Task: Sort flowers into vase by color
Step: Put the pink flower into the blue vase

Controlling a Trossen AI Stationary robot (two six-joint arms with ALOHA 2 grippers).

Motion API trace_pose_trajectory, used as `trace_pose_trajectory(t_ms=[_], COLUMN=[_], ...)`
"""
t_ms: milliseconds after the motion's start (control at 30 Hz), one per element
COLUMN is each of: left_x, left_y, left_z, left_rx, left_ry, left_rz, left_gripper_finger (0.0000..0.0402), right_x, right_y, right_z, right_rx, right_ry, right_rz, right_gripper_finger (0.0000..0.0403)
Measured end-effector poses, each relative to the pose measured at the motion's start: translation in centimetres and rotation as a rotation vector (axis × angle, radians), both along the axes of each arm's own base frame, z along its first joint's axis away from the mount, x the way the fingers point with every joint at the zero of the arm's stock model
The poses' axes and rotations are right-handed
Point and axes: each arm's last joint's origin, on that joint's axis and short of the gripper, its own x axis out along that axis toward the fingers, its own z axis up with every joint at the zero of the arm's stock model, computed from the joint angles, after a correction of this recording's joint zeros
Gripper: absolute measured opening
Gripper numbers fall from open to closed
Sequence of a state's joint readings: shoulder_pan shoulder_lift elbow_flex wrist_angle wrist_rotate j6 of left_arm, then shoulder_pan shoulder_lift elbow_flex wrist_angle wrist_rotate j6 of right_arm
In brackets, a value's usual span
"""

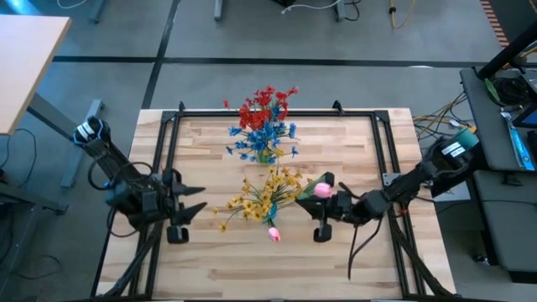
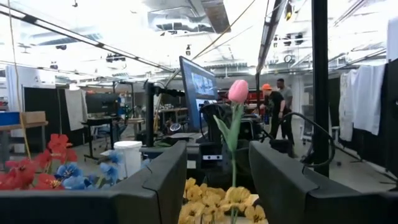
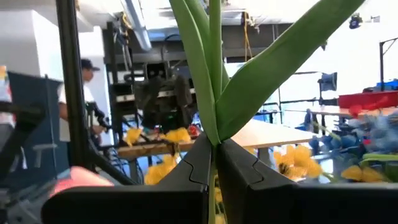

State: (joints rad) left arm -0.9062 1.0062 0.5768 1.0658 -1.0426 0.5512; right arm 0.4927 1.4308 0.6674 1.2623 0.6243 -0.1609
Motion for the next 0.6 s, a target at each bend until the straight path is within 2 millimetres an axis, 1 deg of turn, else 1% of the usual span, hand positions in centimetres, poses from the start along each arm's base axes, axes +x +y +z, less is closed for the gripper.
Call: trace_pose_trajectory(t_ms=[133,333,467,600], left_x=[-0.5,-0.6,-0.5,-0.5], left_y=[0.6,0.8,0.9,0.8], left_z=[-0.6,-1.2,-2.7,-4.6], left_rx=[0.000,0.007,0.000,-0.008], left_ry=[-0.001,0.023,0.083,0.108], left_rz=[-0.004,0.011,0.076,0.062], left_gripper_finger=[0.0158,0.0158,0.0158,0.0158], right_x=[1.3,2.8,3.2,3.3], right_y=[0.4,1.0,1.2,1.2], right_z=[-1.0,-1.4,-1.4,-1.5], right_rx=[-0.043,-0.106,-0.117,-0.100], right_ry=[0.038,0.074,0.076,0.082], right_rz=[-0.029,-0.120,-0.127,-0.122], right_gripper_finger=[0.0009,0.0009,0.0009,0.0009])
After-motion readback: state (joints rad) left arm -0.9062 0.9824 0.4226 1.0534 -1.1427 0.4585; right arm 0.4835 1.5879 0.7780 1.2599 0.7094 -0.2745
